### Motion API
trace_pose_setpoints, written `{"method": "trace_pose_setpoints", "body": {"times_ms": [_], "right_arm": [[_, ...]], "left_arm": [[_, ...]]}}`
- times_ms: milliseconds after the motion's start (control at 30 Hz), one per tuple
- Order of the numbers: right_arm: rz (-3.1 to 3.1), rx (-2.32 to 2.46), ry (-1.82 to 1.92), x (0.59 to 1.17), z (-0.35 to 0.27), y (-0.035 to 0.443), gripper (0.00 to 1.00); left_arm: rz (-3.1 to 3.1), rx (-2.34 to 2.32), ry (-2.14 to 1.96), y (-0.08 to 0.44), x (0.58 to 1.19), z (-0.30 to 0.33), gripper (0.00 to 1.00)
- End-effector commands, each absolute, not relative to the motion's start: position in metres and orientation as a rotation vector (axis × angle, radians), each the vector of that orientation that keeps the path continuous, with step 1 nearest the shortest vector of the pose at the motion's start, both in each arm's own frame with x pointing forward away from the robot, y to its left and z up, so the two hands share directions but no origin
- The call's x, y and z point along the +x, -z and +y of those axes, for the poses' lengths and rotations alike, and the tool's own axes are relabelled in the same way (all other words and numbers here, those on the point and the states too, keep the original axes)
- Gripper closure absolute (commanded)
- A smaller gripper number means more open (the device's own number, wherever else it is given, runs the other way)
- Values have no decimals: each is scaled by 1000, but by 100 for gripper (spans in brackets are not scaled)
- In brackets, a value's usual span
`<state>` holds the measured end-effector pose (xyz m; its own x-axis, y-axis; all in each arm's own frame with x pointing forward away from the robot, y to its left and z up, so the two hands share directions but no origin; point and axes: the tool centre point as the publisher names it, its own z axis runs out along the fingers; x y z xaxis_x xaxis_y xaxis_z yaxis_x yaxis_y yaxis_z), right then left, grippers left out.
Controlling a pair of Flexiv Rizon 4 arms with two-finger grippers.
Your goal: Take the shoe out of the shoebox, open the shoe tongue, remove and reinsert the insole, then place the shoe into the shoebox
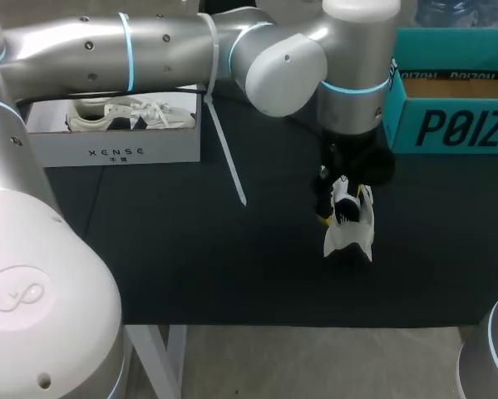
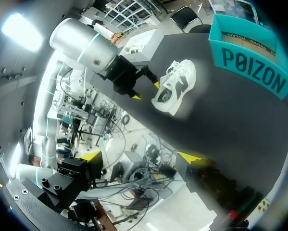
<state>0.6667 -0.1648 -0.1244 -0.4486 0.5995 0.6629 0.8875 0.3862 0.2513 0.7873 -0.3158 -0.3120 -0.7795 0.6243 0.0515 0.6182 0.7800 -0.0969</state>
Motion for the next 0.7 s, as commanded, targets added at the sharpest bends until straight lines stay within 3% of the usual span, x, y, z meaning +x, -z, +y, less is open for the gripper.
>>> {"method": "trace_pose_setpoints", "body": {"times_ms": [33,700], "right_arm": [[-2181,-1277,815,667,-165,125,0],[-2181,-1277,815,667,-165,125,0]], "left_arm": [[-2921,-364,-159,306,757,-328,0],[-2928,-384,-98,319,755,-339,0]]}}
